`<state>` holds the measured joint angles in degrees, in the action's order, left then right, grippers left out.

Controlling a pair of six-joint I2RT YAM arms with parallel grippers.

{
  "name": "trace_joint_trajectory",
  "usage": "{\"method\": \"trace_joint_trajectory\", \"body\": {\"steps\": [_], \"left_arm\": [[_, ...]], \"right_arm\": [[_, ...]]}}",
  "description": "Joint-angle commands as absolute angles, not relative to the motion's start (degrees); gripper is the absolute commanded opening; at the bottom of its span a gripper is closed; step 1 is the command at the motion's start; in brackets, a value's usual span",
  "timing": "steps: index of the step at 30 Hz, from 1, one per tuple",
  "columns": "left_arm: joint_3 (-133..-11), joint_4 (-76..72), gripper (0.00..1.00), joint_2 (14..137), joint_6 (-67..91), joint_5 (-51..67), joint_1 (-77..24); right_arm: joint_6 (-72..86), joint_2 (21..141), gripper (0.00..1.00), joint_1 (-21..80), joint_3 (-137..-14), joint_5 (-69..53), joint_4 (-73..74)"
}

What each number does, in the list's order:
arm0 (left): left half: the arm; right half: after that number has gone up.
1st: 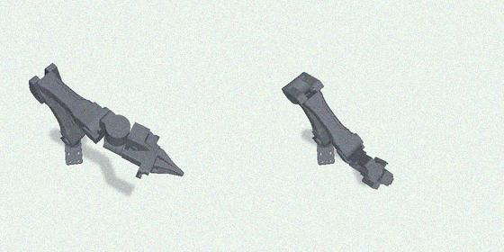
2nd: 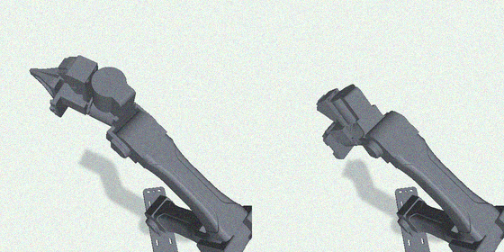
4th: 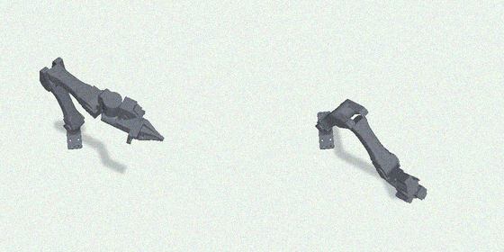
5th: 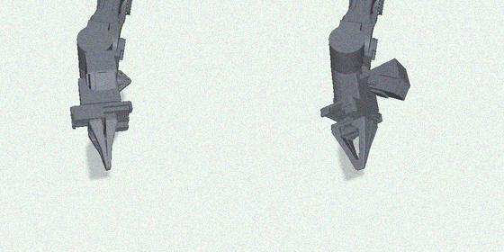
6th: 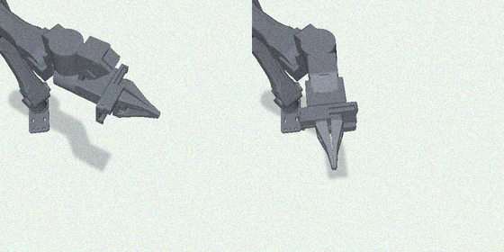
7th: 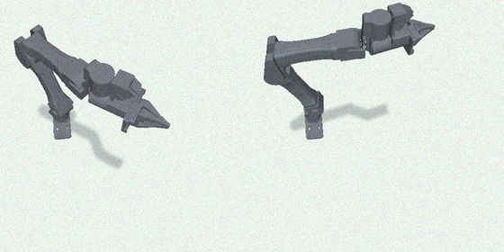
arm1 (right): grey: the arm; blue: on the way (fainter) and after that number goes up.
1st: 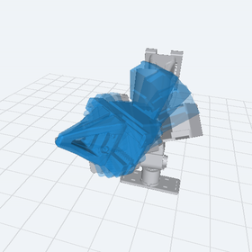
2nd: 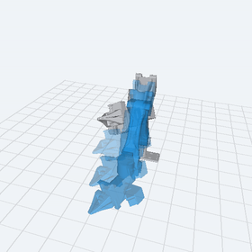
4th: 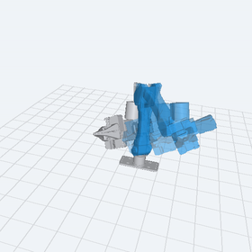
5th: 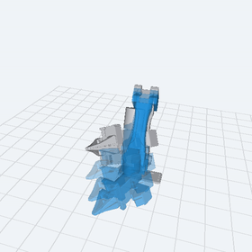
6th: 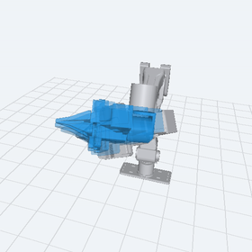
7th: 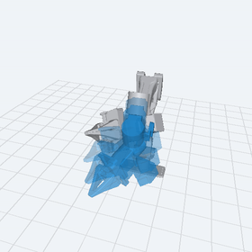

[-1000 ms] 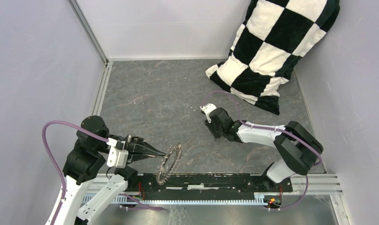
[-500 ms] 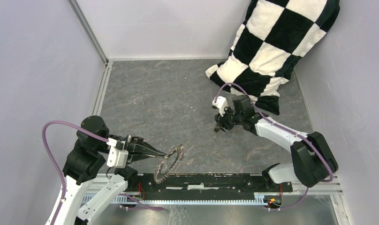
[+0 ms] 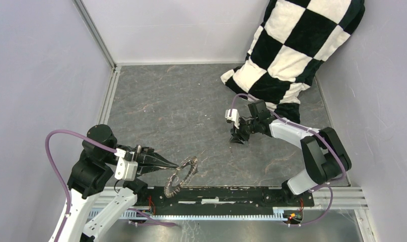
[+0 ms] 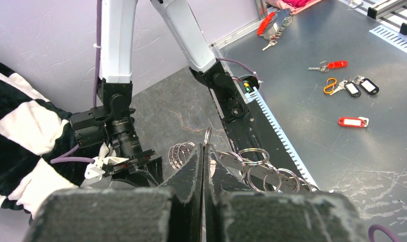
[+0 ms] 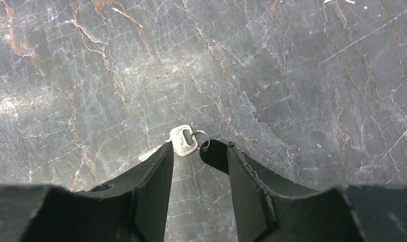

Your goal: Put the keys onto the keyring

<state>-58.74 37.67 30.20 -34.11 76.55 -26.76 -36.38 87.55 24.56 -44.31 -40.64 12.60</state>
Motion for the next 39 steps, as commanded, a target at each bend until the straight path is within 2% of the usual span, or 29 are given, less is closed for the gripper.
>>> {"method": "trace_joint_trajectory", "body": {"steps": [1,10,17,21,28,32,39], "left_arm": [[-59.7,37.1,0.02,30.1,-35.4,76.3,-26.9],[-60.1,37.0,0.02,30.4,-35.3,75.5,-26.9],[-60.3,37.0,0.02,30.5,-35.4,75.2,-26.9],[-60.4,37.0,0.02,30.5,-35.5,74.9,-27.0],[-60.3,37.0,0.02,30.3,-35.6,74.7,-26.9],[-60.3,37.0,0.02,30.3,-35.6,74.6,-26.9],[-59.9,37.1,0.02,30.3,-35.8,74.4,-26.9]], "right_arm": [[-43.7,90.4,0.5,24.3,-47.7,-44.7,14.1],[-48.6,95.9,0.48,24.2,-49.1,-45.3,16.8],[-47.8,95.7,0.37,24.3,-48.2,-44.1,15.5],[-47.3,95.4,0.29,24.7,-48.1,-43.8,16.0],[-43.8,94.7,0.01,25.4,-47.9,-43.3,14.5],[-39.5,93.5,0.0,25.9,-47.1,-44.2,10.8],[-30.3,83.3,0.0,31.4,-38.8,-44.9,-3.8]]}}
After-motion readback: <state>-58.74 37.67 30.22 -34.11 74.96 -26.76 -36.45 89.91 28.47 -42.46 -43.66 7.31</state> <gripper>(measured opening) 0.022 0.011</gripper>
